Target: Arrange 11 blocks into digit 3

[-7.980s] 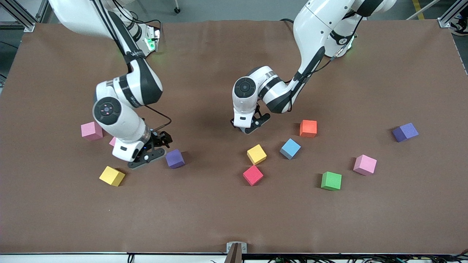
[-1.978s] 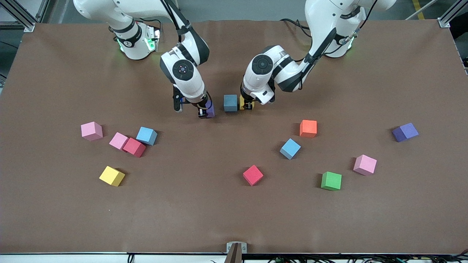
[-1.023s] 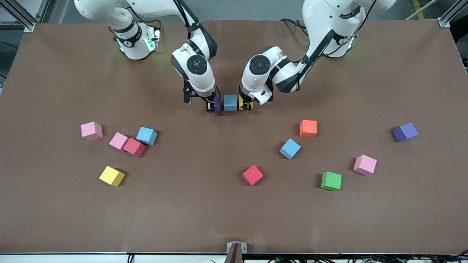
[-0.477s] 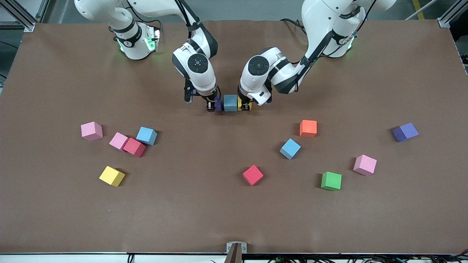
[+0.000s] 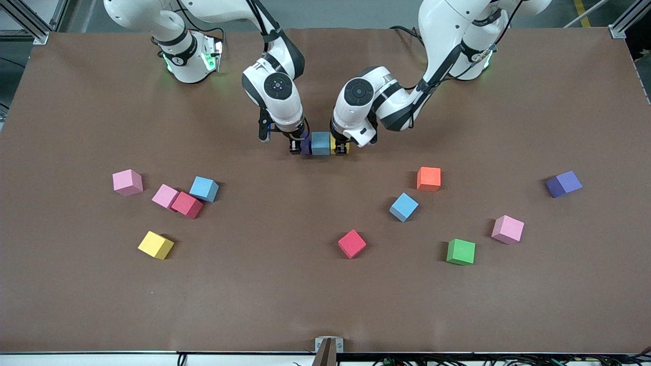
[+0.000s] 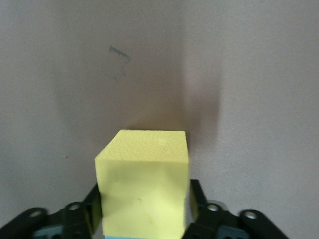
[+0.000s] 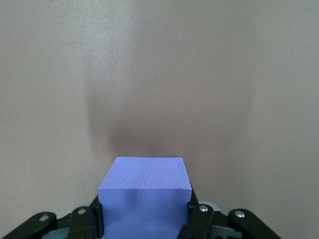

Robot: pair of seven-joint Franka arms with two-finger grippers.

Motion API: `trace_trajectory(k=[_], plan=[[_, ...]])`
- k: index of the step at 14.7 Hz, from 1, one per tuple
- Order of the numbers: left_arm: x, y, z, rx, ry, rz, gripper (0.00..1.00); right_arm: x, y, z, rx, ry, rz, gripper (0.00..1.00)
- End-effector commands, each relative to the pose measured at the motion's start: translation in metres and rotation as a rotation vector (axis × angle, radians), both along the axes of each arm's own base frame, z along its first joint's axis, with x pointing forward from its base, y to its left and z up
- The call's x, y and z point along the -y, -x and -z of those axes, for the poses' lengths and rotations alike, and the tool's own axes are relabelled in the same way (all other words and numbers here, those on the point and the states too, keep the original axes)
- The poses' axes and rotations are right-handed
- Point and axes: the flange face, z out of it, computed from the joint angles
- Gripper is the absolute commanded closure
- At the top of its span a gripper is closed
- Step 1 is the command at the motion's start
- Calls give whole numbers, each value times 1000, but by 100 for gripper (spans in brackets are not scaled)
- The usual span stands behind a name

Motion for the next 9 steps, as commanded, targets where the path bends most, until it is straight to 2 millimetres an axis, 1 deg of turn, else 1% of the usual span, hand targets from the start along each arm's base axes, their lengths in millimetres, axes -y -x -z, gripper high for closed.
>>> trace_trajectory(k=[1,4,8,9], plan=[[9,-6,2,14,12,-9,0,-10,9,24,-15,16,14,83],[9,-9,-6,22,13,-12,0,-15,9,26,-15,19,23,83],[9,-8,-41,39,-10,3,0,-17,12,27,-15,21,17,82],[9,-7,-47,40,-18,6,0,-18,13,27,-14,21,14,81]])
